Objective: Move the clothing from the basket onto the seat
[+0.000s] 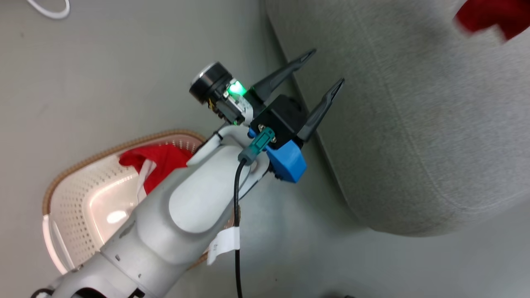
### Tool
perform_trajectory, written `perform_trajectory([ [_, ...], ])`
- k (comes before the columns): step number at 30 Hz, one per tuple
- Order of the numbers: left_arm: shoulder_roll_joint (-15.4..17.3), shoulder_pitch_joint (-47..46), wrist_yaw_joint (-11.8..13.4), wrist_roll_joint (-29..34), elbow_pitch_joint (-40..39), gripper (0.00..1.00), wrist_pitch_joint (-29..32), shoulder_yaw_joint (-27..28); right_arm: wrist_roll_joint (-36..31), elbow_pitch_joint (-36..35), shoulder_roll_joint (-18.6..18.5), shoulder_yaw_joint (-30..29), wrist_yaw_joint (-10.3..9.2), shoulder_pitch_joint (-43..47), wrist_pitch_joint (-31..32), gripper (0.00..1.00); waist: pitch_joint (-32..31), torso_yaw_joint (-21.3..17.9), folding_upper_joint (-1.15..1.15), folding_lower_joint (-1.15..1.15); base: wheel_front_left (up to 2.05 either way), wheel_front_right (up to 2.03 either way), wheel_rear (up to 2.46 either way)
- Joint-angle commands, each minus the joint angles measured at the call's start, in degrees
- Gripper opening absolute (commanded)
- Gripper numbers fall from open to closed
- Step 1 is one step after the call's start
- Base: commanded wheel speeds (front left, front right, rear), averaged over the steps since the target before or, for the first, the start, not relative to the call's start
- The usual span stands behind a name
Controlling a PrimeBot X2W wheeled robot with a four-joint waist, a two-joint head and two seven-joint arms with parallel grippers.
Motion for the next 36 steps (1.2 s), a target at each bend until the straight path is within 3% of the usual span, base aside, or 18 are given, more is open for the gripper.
perform_trajectory([
  [1, 0.5, -2.3, 0.1, 0.6, -0.9, 1.0, 0.7, -0.1, 0.8, 0.3, -2.0, -3.3, 0.01, -3.8, -0.2, 0.0, 6.1, 2.0, 0.0, -0.01, 0.0, 0.0, 0.0],
  [6, 1.5, -4.7, 0.5, 1.9, -2.9, 1.0, 1.8, -0.6, 1.0, 4.4, -6.5, -9.5, 0.01, -9.9, -0.2, 0.0, 11.2, 2.8, 0.0, -0.01, 0.0, 0.0, 0.0],
  [12, 2.4, -6.4, 0.9, 2.7, -5.0, 1.0, 2.8, -1.0, -1.5, 15.5, -9.6, -10.1, 0.01, -12.8, -0.1, 0.0, 15.5, 3.5, 0.0, -0.01, 0.0, 0.0, 0.0],
  [19, 3.4, -6.6, 1.2, 2.6, -6.1, 1.0, 3.6, -1.3, -3.0, 27.6, -7.6, -9.7, 0.01, -12.3, -0.1, 0.0, 17.1, 3.8, 0.0, -0.01, 0.0, 0.0, 0.0],
  [27, 4.4, -6.4, 1.8, 2.0, -6.9, 1.0, 3.6, -1.1, -1.6, 34.7, -6.3, -9.2, 0.01, -10.0, -0.1, 0.0, 16.9, 4.1, 0.0, -0.01, 0.0, 0.0, 0.0],
  [28, 4.5, -6.5, 1.9, 1.9, -7.0, 1.0, 3.5, -1.1, -1.4, 34.8, -6.2, -9.2, 0.01, -9.8, -0.1, 0.71, 16.8, 4.0, 0.0, -0.01, 0.0, 0.0, 0.0],
  [29, 4.6, -6.4, 1.9, 1.9, -7.1, 1.0, 3.5, -1.0, -1.1, 34.6, -6.1, -9.1, 0.01, -9.4, -0.1, 1.0, 16.5, 4.0, 0.0, -0.01, 0.0, 0.0, 0.0],
  [36, 4.2, -4.4, 2.7, 0.6, -6.5, 1.0, 1.8, -0.8, 0.3, 27.6, -4.7, -8.5, 0.01, -2.2, -0.1, 1.0, 13.0, 3.9, 0.0, -0.01, 0.0, 0.0, 0.0],
])
